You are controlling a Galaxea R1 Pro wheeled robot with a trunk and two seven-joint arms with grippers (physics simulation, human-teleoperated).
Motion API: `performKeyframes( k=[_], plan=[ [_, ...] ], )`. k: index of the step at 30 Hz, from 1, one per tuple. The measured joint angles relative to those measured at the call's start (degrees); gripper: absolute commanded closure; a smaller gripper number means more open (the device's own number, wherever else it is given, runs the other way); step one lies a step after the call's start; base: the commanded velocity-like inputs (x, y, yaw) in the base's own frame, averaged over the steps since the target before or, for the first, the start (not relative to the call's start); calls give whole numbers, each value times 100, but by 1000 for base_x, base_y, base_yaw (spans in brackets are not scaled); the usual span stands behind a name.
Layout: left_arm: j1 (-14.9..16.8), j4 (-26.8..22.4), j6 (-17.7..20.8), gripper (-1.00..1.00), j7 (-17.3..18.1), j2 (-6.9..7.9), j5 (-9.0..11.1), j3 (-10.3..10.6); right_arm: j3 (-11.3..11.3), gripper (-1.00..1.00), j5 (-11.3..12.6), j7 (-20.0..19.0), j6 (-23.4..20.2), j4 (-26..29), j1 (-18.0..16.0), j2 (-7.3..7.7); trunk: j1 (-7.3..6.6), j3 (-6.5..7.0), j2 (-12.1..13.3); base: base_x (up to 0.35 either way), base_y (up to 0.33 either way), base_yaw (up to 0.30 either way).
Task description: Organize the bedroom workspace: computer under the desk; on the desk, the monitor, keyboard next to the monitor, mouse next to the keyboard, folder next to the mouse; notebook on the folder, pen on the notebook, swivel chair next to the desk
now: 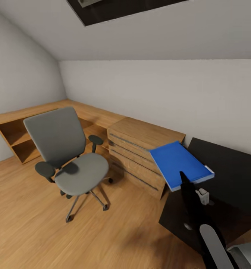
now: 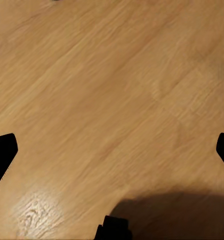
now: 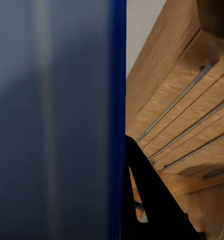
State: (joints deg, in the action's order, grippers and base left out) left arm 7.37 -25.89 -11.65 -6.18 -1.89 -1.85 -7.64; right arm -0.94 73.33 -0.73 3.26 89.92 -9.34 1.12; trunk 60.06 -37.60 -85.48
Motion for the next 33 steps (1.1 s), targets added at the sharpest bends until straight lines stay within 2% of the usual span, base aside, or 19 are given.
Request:
performKeyframes(
  k=[1,6,15,22,33],
  plan=[
    [0,18,-56,-100,-14,0,-3,84,-42,100,10,72,-5,-2,2,3,-22,18,40,0,0,-270],
    [0,28,-180,-100,-8,1,-5,140,-177,100,29,152,-12,-3,-1,0,-132,108,241,0,0,-272],
    [0,30,-324,-100,2,2,-10,157,-285,100,32,527,-13,-6,0,-1,-133,108,242,0,0,-283],
    [0,36,-326,-100,-12,8,-13,158,-472,100,31,563,-11,-21,2,-9,-133,108,242,0,0,-294],
    [0,82,-320,-100,-29,24,-6,160,-486,100,31,565,1,-7,0,-10,-133,120,242,0,0,-288]
  ],
)
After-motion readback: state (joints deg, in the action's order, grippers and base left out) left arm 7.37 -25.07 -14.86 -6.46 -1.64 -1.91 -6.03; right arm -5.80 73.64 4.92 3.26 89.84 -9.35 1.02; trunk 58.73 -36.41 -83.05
